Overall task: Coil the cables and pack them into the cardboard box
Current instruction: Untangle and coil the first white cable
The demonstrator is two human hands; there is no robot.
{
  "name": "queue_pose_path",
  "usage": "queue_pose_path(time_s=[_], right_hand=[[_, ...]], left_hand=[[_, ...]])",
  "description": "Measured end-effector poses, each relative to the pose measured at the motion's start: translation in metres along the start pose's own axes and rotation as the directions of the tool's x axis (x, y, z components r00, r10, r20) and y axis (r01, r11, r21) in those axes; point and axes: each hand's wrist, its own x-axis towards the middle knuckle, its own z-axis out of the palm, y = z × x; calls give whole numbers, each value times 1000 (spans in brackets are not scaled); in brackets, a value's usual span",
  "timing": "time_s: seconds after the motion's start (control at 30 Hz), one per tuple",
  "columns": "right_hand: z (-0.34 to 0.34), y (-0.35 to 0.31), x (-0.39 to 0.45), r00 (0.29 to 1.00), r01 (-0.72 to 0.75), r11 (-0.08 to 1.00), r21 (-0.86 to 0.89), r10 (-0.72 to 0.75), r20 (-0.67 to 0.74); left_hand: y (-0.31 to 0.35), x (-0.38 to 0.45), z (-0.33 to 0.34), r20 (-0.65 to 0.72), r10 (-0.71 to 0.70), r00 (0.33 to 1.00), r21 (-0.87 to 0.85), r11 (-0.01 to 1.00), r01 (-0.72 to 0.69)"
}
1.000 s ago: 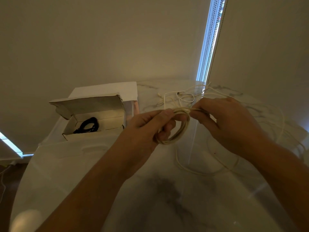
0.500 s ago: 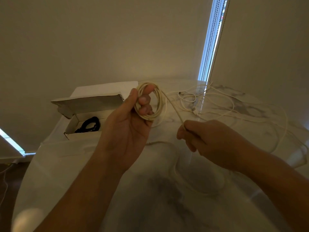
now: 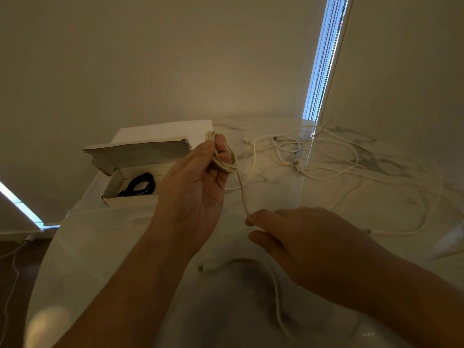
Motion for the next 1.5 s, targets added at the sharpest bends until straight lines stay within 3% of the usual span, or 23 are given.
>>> queue_pose_path(time_s=[0.07, 0.13, 0.23, 0.33, 0.5, 0.67, 0.83, 0.97, 1.17, 1.3, 1.5], right_hand=[[-1, -2, -2, 999, 22, 999, -25, -23, -29], [-1, -1, 0, 997, 37, 999, -37, -40, -65], [-4, 4, 2, 980, 47, 996, -75, -61, -192], [-9, 12, 3, 951, 27, 993, -116, -61, -303], [-20, 31, 6, 927, -20, 996, -87, -14, -375], [-22, 45, 9, 907, -66, 990, -127, 6, -420], [-19, 51, 12, 921, -50, 993, -103, 6, -390], [-21, 59, 13, 913, -118, 988, -98, 69, -402], [-17, 69, 17, 906, -167, 980, -104, 110, -410], [-12, 75, 17, 899, -188, 981, -49, 152, -412], [1, 71, 19, 928, -210, 976, 53, 216, -303]], left_hand=[[-5, -3, 3, -23, 25, 999, 90, 996, -23], [-11, -6, 6, -25, 55, 998, 289, 956, -46], [-18, -11, 8, 35, 61, 997, 604, 794, -70], [-23, -13, 6, 115, -16, 993, 793, 604, -82], [-24, -14, 8, 139, -184, 973, 871, 491, -31], [-22, -16, 14, 86, -293, 952, 876, 478, 68], [-16, -21, 16, 218, -306, 927, 927, 361, -99], [-16, -18, 9, 216, -298, 930, 916, 392, -87], [-16, -16, 10, 63, -336, 940, 715, 672, 192], [-11, -14, 10, 125, -363, 924, 513, 820, 253], [-13, -9, 7, 159, -406, 900, 301, 888, 348]])
